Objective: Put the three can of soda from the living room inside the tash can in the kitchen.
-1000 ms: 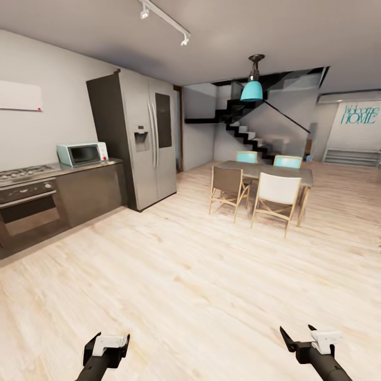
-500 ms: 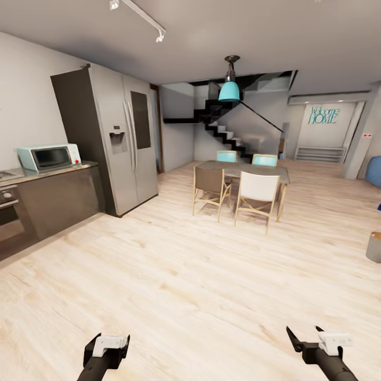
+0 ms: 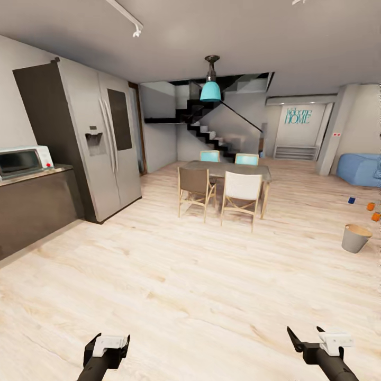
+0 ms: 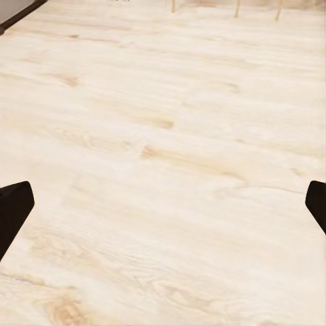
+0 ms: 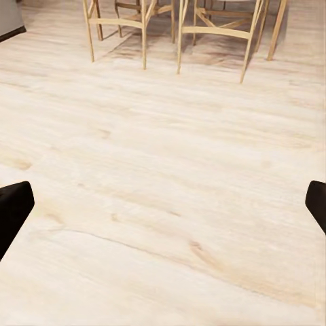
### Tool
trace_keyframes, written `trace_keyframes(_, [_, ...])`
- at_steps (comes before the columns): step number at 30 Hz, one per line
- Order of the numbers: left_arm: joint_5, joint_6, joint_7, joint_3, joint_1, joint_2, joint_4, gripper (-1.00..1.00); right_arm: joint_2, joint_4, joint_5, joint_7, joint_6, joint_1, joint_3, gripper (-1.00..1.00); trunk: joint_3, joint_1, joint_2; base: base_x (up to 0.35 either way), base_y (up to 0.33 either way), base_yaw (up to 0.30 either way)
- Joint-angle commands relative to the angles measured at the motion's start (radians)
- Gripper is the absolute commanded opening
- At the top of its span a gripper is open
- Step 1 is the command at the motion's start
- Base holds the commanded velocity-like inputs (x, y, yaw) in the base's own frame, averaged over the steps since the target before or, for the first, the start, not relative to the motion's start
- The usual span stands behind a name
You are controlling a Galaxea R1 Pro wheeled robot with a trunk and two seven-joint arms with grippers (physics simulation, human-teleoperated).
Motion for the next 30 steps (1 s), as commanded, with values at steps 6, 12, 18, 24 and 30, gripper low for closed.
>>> trace_keyframes(6, [0.0, 0.0, 0.0, 0.001, 0.0, 0.0, 0.0, 1.0, 0.0, 0.001, 0.0, -0.002, 0.0, 0.0, 0.002, 1.0, -0.003, 0.0, 0.0, 0.136, 0.082, -0.098])
trace_keyframes(12, [0.0, 0.0, 0.0, 0.0, 0.0, 0.0, 0.0, 1.0, 0.0, 0.001, -0.001, 0.004, 0.0, 0.0, 0.002, 1.0, -0.009, 0.0, 0.0, 0.129, 0.082, -0.156])
trace_keyframes(18, [0.0, 0.0, 0.0, 0.0, 0.001, 0.0, 0.0, 1.0, -0.001, 0.001, -0.001, 0.006, 0.0, 0.0, 0.002, 1.0, -0.016, 0.0, 0.0, 0.125, 0.082, -0.17])
trace_keyframes(24, [-0.001, 0.0, 0.0, 0.0, 0.001, 0.0, 0.0, 1.0, -0.001, 0.001, -0.001, 0.006, 0.0, 0.0, 0.002, 1.0, -0.022, 0.0, 0.0, 0.124, 0.082, -0.188])
trace_keyframes(30, [-0.001, 0.0, 0.0, 0.0, 0.001, 0.0, 0.0, 1.0, 0.0, 0.001, -0.001, 0.008, 0.0, 0.0, 0.001, 1.0, -0.026, 0.0, 0.0, 0.123, 0.082, -0.209])
